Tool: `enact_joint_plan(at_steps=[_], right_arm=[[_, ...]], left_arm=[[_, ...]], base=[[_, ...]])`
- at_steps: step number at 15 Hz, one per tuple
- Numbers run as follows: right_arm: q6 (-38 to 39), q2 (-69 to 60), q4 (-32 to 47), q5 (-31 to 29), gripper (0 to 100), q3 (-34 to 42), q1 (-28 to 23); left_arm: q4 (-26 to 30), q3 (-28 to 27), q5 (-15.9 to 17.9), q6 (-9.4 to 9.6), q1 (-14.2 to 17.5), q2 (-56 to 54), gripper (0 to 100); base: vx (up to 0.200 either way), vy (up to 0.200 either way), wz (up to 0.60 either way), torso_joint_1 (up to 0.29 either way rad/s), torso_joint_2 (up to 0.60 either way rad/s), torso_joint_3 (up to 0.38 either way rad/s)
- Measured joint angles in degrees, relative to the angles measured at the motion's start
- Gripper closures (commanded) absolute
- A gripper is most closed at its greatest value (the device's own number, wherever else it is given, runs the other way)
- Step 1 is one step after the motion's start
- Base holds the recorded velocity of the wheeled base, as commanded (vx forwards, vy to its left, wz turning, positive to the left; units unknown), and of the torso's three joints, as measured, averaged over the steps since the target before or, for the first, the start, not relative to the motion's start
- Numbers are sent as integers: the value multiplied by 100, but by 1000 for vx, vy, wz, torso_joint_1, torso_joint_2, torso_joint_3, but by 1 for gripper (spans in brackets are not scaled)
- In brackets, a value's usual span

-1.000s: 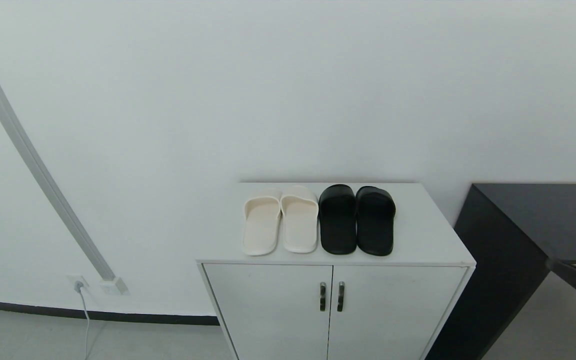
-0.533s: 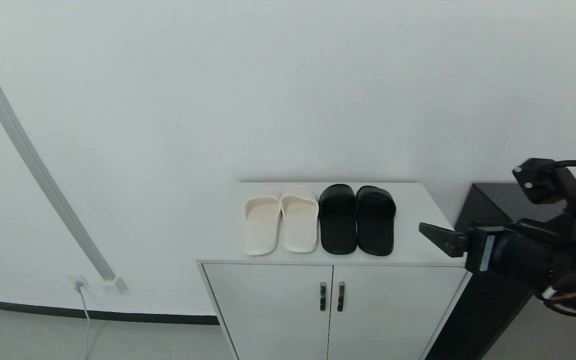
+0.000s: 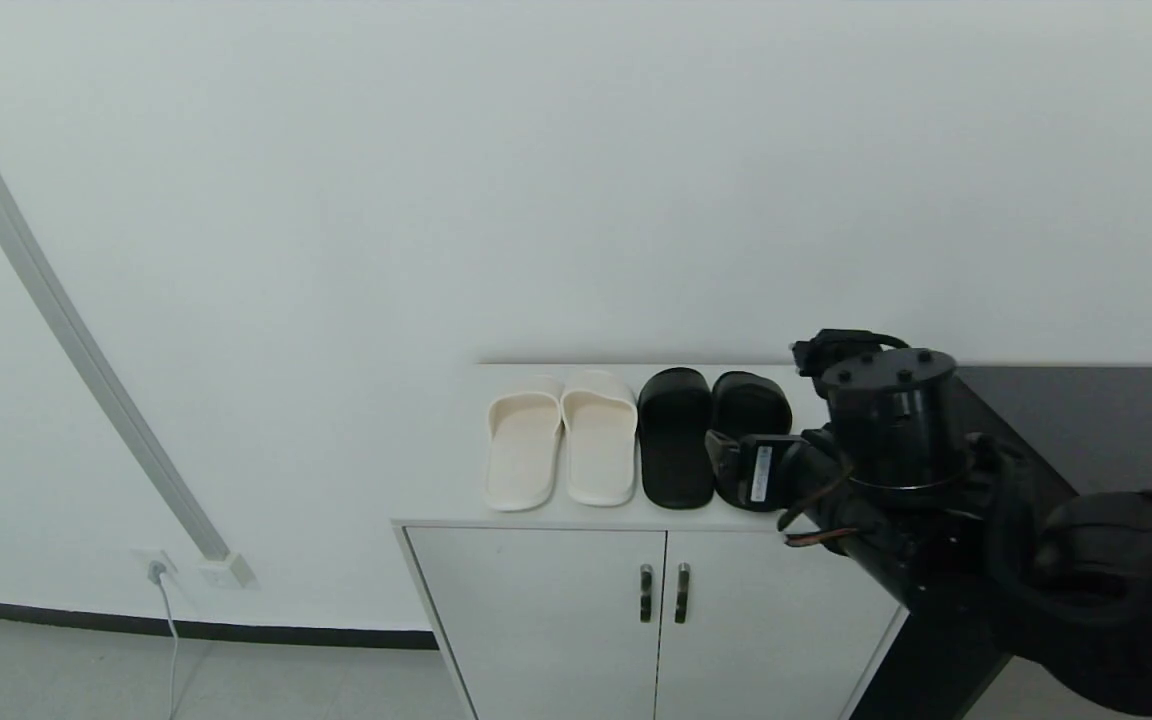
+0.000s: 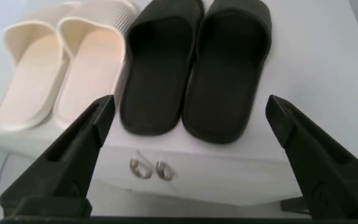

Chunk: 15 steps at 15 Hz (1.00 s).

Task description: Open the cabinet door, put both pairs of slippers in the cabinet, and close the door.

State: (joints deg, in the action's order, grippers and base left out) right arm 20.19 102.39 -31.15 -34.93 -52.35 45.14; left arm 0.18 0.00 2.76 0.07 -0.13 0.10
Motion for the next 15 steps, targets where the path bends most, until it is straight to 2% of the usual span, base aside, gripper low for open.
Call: enact_joint_plan(at_steps=[5, 15], right_arm=[[-2, 1276, -221, -378, 0, -1036, -236], [-610, 2856, -276, -158, 0, -2714, -862]], left_arm=[[-2, 0, 2, 0, -5, 0, 100], [0, 0, 4, -10, 0, 0, 100]], base=[[0, 0, 0, 0, 0, 0], [0, 0, 0, 0, 0, 0]])
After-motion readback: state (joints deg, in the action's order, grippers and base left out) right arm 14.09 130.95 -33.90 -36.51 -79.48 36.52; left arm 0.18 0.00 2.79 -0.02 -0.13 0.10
